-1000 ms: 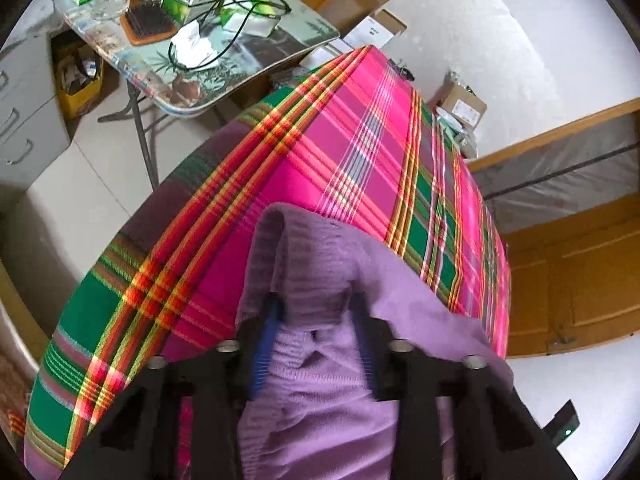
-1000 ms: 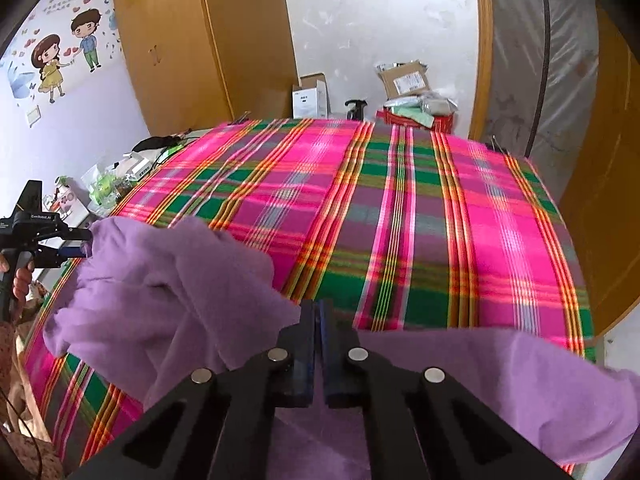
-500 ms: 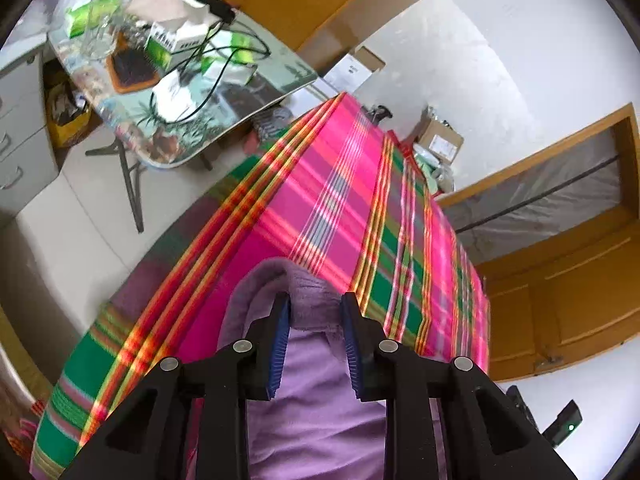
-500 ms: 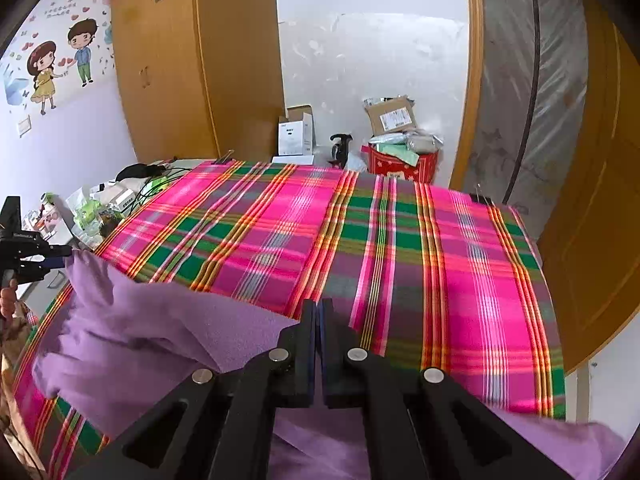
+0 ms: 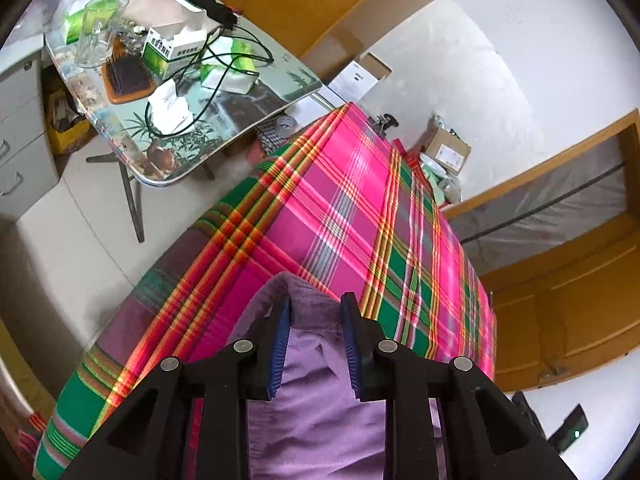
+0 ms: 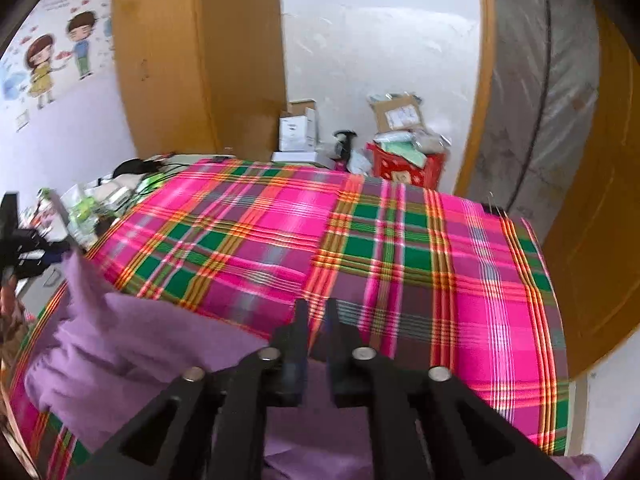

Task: Fold clothes

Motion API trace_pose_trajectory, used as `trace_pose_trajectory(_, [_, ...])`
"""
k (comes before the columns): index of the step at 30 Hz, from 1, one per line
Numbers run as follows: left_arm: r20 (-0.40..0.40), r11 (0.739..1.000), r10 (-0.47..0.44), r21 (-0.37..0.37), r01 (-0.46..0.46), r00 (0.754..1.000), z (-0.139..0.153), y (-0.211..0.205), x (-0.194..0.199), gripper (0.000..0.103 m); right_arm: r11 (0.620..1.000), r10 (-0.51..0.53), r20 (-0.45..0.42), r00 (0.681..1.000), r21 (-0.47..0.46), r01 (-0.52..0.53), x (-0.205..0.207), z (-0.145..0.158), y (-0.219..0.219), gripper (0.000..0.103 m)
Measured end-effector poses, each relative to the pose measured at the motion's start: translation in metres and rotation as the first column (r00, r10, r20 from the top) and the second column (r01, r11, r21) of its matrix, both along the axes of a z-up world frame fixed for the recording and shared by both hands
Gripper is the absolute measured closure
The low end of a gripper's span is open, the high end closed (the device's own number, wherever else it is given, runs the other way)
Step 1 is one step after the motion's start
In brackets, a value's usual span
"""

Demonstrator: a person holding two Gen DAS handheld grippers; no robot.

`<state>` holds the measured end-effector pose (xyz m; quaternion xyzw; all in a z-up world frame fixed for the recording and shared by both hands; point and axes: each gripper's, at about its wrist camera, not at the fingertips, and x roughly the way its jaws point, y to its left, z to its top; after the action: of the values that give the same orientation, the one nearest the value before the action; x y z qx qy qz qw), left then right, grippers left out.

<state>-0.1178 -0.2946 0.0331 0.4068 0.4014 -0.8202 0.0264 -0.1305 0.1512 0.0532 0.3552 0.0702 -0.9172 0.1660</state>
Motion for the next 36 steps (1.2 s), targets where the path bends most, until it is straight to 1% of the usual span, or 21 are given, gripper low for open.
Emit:
trace_pose_trajectory(3, [0.0, 1.0, -0.002, -0.007, 0.002, 1.0, 0.001, 0.0, -0.001, 0.077, 0.996, 0.09, -0.016, 0.996, 0.013, -0.089, 0.014, 0.004, -0.014, 0.073])
trace_pose_trajectory(6, [0.002, 1.0, -0.001, -0.007, 0.001, 1.0, 0.0, -0.001, -0.002, 0.077, 0.982, 0.181, -0.005, 0.984, 0.057, -0.18, 0.022, 0.0, -0.032, 0.071])
trace_pose_trajectory(9, [0.004, 1.0, 0.001, -0.019, 0.0, 1.0, 0.002, -0.001, -0.004, 0.077, 0.959, 0.259, 0.039, 0.965, 0.107, -0.262, 0.026, -0.012, -0.049, 0.069])
trace_pose_trajectory(13, [0.002, 0.999, -0.005, -0.04, 0.005, 1.0, 0.006, -0.001, -0.009, 0.077, 0.936, 0.296, 0.086, 0.951, 0.173, -0.307, 0.027, -0.028, -0.065, 0.069])
trace_pose_trajectory(14, [0.001, 0.999, -0.006, -0.045, 0.006, 1.0, 0.007, -0.001, -0.011, 0.077, 0.935, 0.294, 0.085, 0.952, 0.183, -0.305, 0.025, -0.029, -0.068, 0.072])
trace_pose_trajectory(15, [0.0, 0.999, -0.007, -0.05, 0.007, 1.0, 0.009, 0.0, -0.012, 0.077, 0.936, 0.286, 0.077, 0.955, 0.188, -0.296, 0.022, -0.027, -0.068, 0.084])
trace_pose_trajectory(17, [0.004, 0.998, -0.01, -0.06, 0.01, 1.0, 0.009, 0.0, -0.017, 0.077, 0.94, 0.271, 0.06, 0.961, 0.198, -0.278, 0.015, -0.023, -0.07, 0.099])
trace_pose_trajectory(20, [0.011, 0.997, -0.015, -0.076, 0.015, 1.0, 0.01, 0.001, -0.024, 0.078, 0.944, 0.249, 0.035, 0.968, 0.213, -0.251, 0.005, -0.017, -0.073, 0.1])
trace_pose_trajectory(22, [0.012, 0.996, -0.016, -0.088, 0.017, 1.0, 0.011, 0.001, -0.029, 0.092, 0.947, 0.234, 0.017, 0.972, 0.222, -0.232, -0.002, -0.013, -0.075, 0.1])
trace_pose_trajectory(24, [0.009, 0.995, -0.017, -0.094, 0.018, 1.0, 0.012, 0.0, -0.035, 0.092, 0.947, 0.222, 0.003, 0.975, 0.237, -0.216, -0.01, -0.011, -0.078, 0.1])
trace_pose_trajectory(28, [0.024, 0.994, -0.016, -0.11, 0.019, 1.0, 0.008, -0.001, -0.049, 0.094, 0.932, 0.21, -0.011, 0.978, 0.303, -0.197, -0.04, -0.012, -0.092, 0.1])
trace_pose_trajectory(33, [0.044, 0.993, -0.029, -0.11, 0.034, 0.999, -0.002, 0.0, -0.064, 0.095, 0.922, 0.183, 0.013, 0.983, 0.345, -0.176, -0.075, -0.026, -0.105, 0.101])
trace_pose_trajectory(36, [0.051, 0.992, -0.034, -0.117, 0.04, 0.998, -0.006, 0.0, -0.068, 0.095, 0.922, 0.149, 0.023, 0.989, 0.357, -0.147, -0.093, -0.033, -0.109, 0.101])
